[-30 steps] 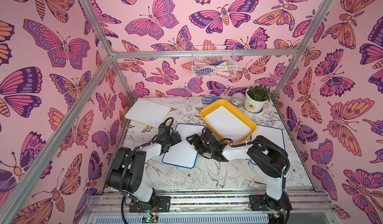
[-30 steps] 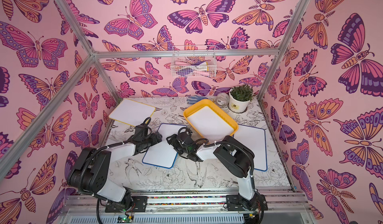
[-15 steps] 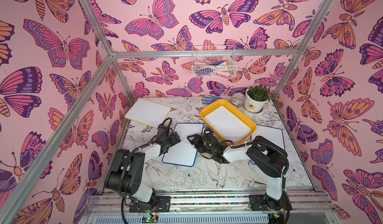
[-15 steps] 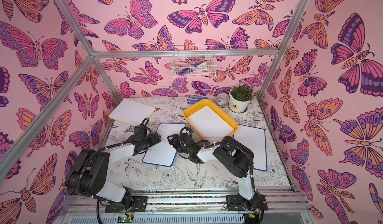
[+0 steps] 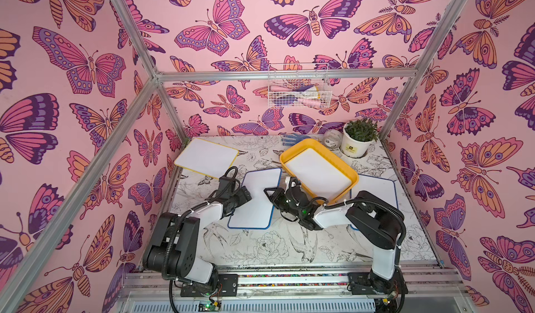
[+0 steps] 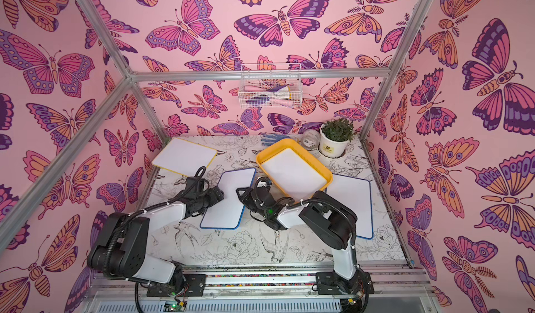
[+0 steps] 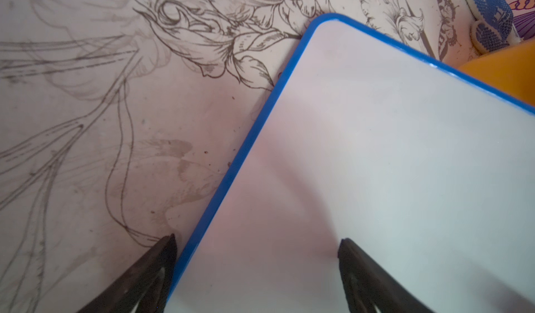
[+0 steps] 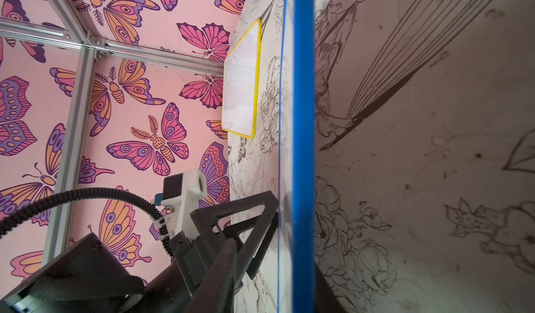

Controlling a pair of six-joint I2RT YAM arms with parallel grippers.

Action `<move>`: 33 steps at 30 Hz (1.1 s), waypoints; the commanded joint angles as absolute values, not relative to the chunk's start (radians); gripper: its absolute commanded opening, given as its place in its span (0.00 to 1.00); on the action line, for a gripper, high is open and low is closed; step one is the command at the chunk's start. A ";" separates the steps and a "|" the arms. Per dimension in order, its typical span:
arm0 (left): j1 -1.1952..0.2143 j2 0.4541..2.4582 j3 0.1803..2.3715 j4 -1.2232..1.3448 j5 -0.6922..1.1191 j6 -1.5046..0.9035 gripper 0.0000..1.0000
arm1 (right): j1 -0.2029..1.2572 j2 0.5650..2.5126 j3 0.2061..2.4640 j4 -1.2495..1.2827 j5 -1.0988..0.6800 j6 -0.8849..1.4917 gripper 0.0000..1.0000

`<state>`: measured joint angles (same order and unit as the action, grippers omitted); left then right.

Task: Put the whiteboard into the storage box
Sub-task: Pick up the whiteboard at the center of the board.

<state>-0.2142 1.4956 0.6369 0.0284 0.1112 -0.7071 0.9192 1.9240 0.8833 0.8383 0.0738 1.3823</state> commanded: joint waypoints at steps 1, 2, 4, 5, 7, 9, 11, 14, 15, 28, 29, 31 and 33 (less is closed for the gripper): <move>-0.233 1.503 0.591 -0.133 0.258 -0.766 0.89 | 0.939 1.891 0.896 0.922 0.092 1.377 0.29; -0.233 1.498 0.591 -0.134 0.260 -0.771 0.89 | 0.939 1.893 0.896 0.920 0.094 1.379 0.27; -0.229 1.480 0.591 -0.141 0.264 -0.779 0.89 | 0.940 1.895 0.894 0.922 0.095 1.386 0.22; -0.228 1.468 0.591 -0.144 0.264 -0.783 0.89 | 0.941 1.896 0.893 0.923 0.094 1.389 0.21; -0.222 1.437 0.591 -0.149 0.273 -0.796 0.89 | 0.940 1.898 0.887 0.931 0.098 1.401 0.17; -0.219 1.401 0.595 -0.159 0.278 -0.805 0.89 | 0.941 1.899 0.883 0.937 0.104 1.407 0.14; -0.217 1.367 0.605 -0.179 0.278 -0.810 0.89 | 0.942 1.895 0.878 0.938 0.110 1.411 0.13; -0.213 1.317 0.624 -0.210 0.280 -0.818 0.89 | 0.942 1.881 0.875 0.929 0.115 1.408 0.10; -0.211 1.302 0.626 -0.217 0.284 -0.826 0.89 | 0.942 1.876 0.874 0.923 0.117 1.407 0.10; -0.173 1.083 0.647 -0.291 0.360 -0.901 0.89 | 0.940 1.794 0.871 0.862 0.142 1.362 0.02; -0.173 1.064 0.650 -0.296 0.367 -0.911 0.89 | 0.940 1.784 0.871 0.855 0.147 1.354 0.01; -0.172 1.023 0.659 -0.309 0.383 -0.929 0.89 | 0.939 1.759 0.873 0.840 0.157 1.336 0.01; -0.170 0.989 0.667 -0.323 0.400 -0.947 0.89 | 0.936 1.733 0.877 0.825 0.167 1.313 0.00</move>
<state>-0.1764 1.0290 0.6415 -0.2810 0.3527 -0.9077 0.9375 1.8072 0.8585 0.7635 0.1349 1.3407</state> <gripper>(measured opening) 0.891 0.084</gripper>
